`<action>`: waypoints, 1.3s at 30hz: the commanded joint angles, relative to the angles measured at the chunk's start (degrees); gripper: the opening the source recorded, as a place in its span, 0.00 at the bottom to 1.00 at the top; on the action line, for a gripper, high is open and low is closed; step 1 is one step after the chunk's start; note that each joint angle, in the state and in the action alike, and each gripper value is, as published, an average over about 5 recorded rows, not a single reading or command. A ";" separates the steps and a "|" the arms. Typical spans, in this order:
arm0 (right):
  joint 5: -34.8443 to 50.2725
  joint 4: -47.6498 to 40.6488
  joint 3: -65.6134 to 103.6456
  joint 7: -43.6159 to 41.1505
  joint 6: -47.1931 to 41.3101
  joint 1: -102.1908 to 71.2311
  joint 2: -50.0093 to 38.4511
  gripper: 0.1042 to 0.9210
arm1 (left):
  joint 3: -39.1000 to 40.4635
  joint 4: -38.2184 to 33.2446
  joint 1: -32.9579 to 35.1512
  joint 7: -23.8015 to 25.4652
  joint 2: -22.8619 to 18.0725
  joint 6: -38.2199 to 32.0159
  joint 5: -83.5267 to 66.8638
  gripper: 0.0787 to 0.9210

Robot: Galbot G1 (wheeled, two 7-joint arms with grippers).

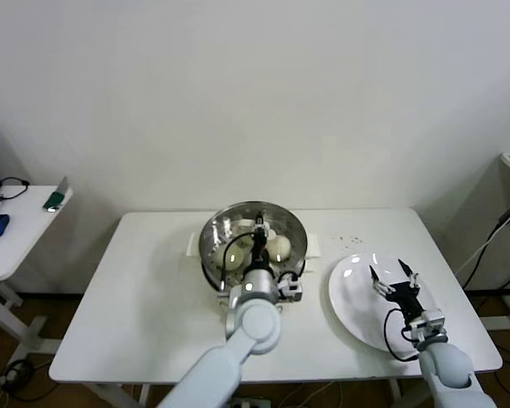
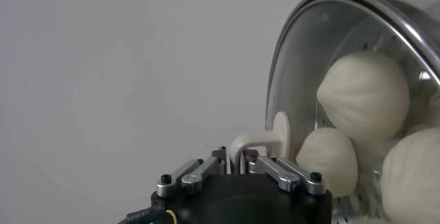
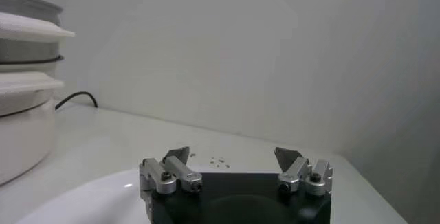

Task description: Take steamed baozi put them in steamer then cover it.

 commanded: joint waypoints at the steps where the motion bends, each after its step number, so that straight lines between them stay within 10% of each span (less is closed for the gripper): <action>1: -1.73 1.33 0.45 0.50 -3.94 -0.41 -0.10 0.88 | 0.08 -4.16 0.51 0.88 3.47 2.86 -2.11 0.24; 21: 1.38 3.71 0.96 0.69 -6.85 -0.24 -1.05 0.88 | -4.66 -24.33 11.63 1.31 14.73 2.33 -7.55 0.87; 31: 1.35 4.46 0.95 0.41 -5.99 -0.75 -1.14 0.88 | -19.56 -32.06 23.26 -16.35 18.64 -4.31 -27.97 0.88; 39: 1.58 6.29 1.04 0.27 -5.40 -2.08 -0.59 0.88 | -40.10 -31.68 38.11 -28.54 15.12 -29.15 -59.68 0.88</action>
